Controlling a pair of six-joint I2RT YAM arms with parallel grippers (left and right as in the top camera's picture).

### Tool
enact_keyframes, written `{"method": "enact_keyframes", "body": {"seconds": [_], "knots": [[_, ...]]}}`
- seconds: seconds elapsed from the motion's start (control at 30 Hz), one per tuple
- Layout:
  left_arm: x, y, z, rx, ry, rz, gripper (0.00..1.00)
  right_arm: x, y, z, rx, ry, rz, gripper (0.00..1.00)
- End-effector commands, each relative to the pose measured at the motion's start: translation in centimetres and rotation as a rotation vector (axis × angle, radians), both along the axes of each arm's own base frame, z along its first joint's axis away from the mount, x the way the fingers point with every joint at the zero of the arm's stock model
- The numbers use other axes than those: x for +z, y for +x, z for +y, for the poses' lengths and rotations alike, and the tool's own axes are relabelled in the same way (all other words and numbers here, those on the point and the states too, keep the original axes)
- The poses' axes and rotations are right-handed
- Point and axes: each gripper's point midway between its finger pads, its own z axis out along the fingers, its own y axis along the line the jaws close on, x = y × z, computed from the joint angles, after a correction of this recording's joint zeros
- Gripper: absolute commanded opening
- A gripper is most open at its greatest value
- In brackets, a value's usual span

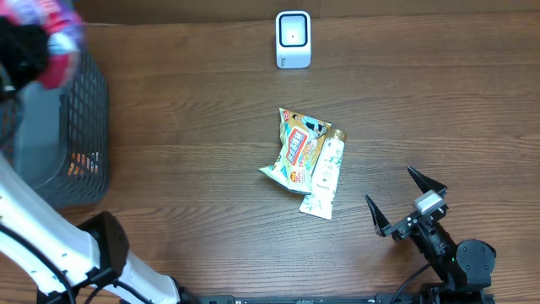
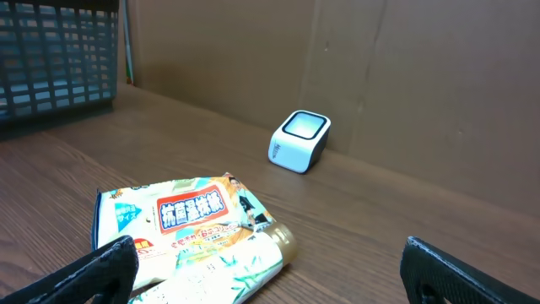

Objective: Scan the item barcode
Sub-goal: 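Carry the pink pack to the scanner and place it left of the bag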

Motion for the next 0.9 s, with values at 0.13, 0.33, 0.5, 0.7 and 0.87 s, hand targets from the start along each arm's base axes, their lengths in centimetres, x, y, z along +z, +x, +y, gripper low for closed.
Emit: {"method": "enact_keyframes", "body": {"seconds": [0.13, 0.33, 0.5, 0.7, 0.87], "knots": [[-4.6, 1.5, -11.1, -0.366, 0.021, 0.154, 0.04, -0.4, 0.1, 0.0, -0.002, 0.007, 0.011, 1.00], [-12.7, 0.5, -15.1, -0.329, 0.345, 0.457, 0.04, -0.4, 0.1, 0.0, -0.002, 0.007, 0.011, 1.00], [-17.8, -0.9, -16.9, -0.293, 0.479, 0.634, 0.04, -0.4, 0.1, 0.0, -0.002, 0.007, 0.011, 1.00], [-23.9, -1.6, -16.8, -0.205, 0.590, 0.779, 0.04, -0.4, 0.1, 0.0, -0.002, 0.007, 0.011, 1.00], [-30.0, -1.0, -18.2, -0.227, 0.555, 0.809, 0.04, -0.4, 0.1, 0.0, -0.002, 0.007, 0.011, 1.00]]}}
